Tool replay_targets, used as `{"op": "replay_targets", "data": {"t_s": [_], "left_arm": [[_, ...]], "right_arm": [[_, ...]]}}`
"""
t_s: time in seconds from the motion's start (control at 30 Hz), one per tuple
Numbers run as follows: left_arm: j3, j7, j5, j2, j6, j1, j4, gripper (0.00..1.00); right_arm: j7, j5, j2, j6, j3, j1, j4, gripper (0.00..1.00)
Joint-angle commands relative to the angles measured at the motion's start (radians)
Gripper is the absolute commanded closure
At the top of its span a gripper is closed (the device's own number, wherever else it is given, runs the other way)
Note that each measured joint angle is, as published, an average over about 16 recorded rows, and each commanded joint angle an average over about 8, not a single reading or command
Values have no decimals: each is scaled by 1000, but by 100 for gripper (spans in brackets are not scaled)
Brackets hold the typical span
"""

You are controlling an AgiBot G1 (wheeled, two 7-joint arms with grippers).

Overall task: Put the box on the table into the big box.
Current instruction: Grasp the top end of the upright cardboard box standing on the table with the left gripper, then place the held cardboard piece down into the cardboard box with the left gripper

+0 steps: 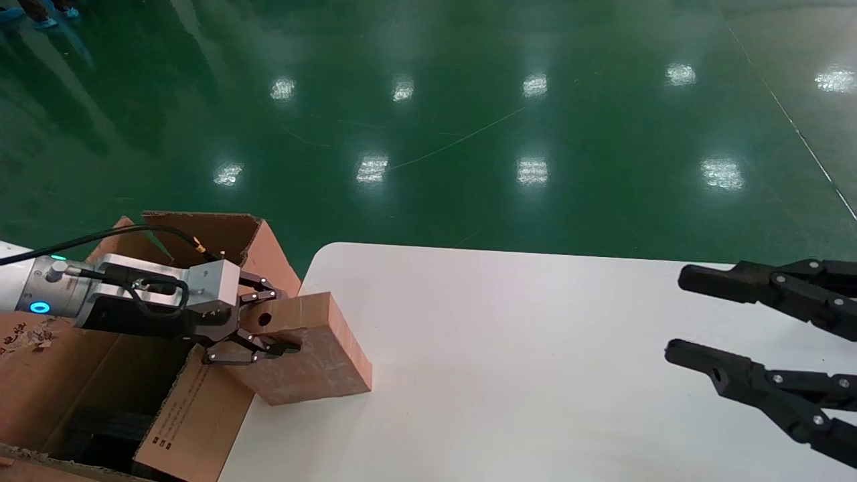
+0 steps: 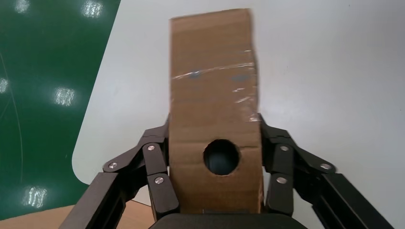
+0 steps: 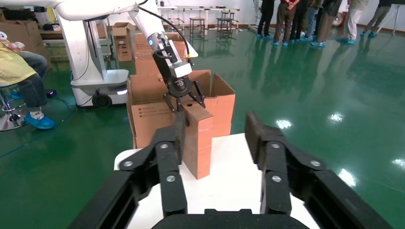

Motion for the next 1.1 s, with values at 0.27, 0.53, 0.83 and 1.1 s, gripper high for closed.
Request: {"op": "replay_targets", "data": {"t_s": [0.27,0.53,0.83,1.1], "left_arm": [[-1,-62,-78,-16,10,-34,-19,100],[-11,-177,-170,-70,8,-114,-56,100],[-16,-270,-213,-151,1,-205,-56,100],[-12,-306,-198,-240,-6,-255,-30,100]], "right_arm": [[0,0,0,0,0,0,0,100],[0,0,0,0,0,0,0,100],[0,0,0,0,0,0,0,100],[0,0,0,0,0,0,0,100]]}}
